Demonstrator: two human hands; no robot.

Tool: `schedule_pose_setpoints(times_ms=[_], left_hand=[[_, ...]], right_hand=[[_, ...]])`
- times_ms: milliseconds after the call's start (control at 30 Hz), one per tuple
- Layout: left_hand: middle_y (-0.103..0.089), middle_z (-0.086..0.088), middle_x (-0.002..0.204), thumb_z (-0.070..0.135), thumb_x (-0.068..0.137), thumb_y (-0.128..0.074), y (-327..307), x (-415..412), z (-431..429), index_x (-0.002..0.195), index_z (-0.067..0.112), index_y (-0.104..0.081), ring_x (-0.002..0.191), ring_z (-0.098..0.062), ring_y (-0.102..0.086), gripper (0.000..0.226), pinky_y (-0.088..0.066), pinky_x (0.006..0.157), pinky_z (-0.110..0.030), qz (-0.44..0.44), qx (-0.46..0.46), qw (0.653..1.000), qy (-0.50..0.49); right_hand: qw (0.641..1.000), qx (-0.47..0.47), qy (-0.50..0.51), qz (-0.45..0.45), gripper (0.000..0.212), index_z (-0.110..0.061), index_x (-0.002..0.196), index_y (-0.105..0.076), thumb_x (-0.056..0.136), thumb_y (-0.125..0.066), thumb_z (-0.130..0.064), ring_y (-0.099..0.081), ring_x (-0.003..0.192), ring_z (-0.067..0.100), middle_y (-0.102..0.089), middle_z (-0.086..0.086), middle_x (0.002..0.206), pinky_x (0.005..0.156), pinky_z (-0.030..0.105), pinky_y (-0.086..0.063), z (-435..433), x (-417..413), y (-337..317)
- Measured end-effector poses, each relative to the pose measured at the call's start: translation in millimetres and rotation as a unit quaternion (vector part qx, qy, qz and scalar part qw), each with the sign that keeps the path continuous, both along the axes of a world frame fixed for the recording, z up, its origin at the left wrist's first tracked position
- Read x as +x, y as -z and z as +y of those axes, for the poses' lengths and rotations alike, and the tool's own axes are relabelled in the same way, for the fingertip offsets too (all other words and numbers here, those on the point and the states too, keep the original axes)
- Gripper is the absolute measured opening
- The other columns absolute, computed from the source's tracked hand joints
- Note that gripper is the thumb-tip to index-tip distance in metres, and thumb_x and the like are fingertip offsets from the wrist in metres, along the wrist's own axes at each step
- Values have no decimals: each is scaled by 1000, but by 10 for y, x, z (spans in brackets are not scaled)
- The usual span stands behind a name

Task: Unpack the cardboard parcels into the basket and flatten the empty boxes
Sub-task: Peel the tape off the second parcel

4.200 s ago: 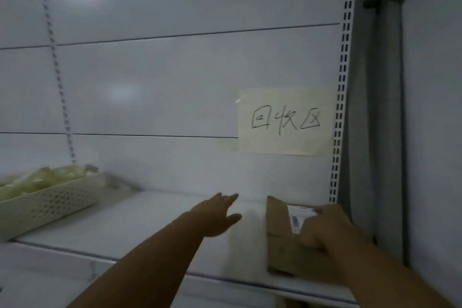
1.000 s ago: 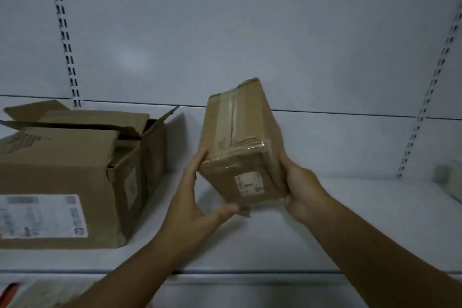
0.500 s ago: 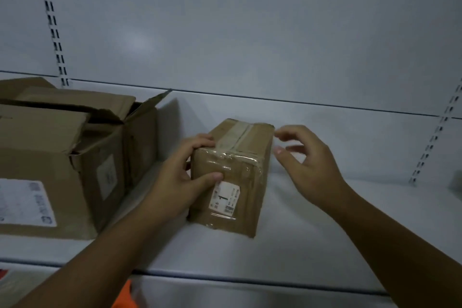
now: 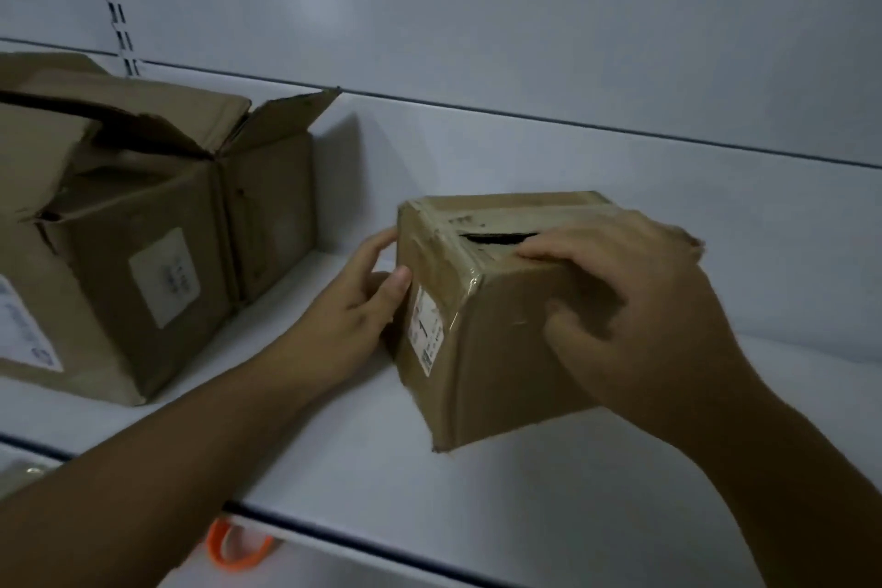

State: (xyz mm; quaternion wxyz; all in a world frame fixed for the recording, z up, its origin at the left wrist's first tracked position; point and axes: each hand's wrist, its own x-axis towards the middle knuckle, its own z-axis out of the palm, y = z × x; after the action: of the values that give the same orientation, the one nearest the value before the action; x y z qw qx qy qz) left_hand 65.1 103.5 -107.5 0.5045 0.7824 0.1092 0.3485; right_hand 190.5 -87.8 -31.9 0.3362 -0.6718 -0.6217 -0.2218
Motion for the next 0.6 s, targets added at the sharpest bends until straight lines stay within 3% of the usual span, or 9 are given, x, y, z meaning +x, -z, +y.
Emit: schedule_pose_setpoints(times_ms=[100, 200, 267, 333, 400, 467, 533, 600], left_hand=[[-69, 3, 97, 54, 83, -44, -14, 17, -11, 120, 47, -44, 89, -13, -65, 38, -53, 75, -29, 16, 10, 999, -27], [-59, 14, 106, 45, 89, -52, -39, -41, -137, 114, 50, -45, 97, -7, -58, 26, -50, 75, -25, -29, 56, 994, -85], [-53, 22, 116, 36, 85, -56, -86, -124, -237, 118, 45, -44, 108, -9, -53, 36, -48, 83, -28, -79, 129, 983, -101], [-48, 17, 127, 43, 85, -55, -121, -182, -317, 127, 32, -42, 118, -17, -48, 45, -44, 92, -34, -123, 183, 973, -65], [-40, 5, 140, 59, 80, -56, -125, -179, -355, 136, 24, -33, 129, -22, -41, 70, -38, 101, -37, -112, 226, 967, -39], [-27, 2, 150, 59, 69, -67, -123, -134, -370, 142, 30, -20, 139, -19, -28, 92, -30, 110, -40, -67, 269, 960, -40], [-21, 6, 152, 52, 68, -71, -129, -84, -367, 143, 35, -18, 141, -15, -22, 94, -26, 113, -39, -53, 298, 951, -69], [-28, 7, 149, 48, 70, -71, -141, -66, -345, 141, 33, -25, 139, -17, -26, 86, -28, 112, -39, -68, 308, 943, -105]], right_hand=[[999, 9, 37, 9, 46, -21, 115, -61, 71, -55, -33, -50, 104, 13, -55, -3, 118, 88, 32, -40, -35, -89, -20], [998, -33, 53, -20, 49, -19, 123, -58, 78, -51, -38, -46, 120, 21, -48, 5, 138, 99, 46, -33, 8, -153, 46], [996, -67, 55, -24, 50, -18, 125, -57, 83, -41, -40, -51, 120, 26, -55, 4, 132, 103, 53, -31, 43, -163, 62], [995, -71, 61, -22, 49, -17, 123, -58, 84, -40, -40, -55, 113, 27, -62, 3, 122, 100, 53, -35, 78, -150, 79], [995, -53, 76, -35, 45, -15, 119, -61, 84, -44, -37, -59, 104, 29, -66, 5, 114, 93, 50, -36, 103, -141, 99], [994, -33, 90, -60, 43, -14, 116, -62, 82, -46, -35, -60, 97, 31, -67, 7, 107, 87, 47, -38, 129, -149, 120], [992, -15, 99, -76, 42, -13, 114, -63, 82, -48, -35, -61, 92, 31, -68, 7, 104, 83, 46, -38, 152, -154, 136], [993, 0, 100, -57, 39, -13, 112, -62, 80, -53, -34, -61, 88, 29, -68, 6, 102, 82, 42, -37, 172, -167, 137]])
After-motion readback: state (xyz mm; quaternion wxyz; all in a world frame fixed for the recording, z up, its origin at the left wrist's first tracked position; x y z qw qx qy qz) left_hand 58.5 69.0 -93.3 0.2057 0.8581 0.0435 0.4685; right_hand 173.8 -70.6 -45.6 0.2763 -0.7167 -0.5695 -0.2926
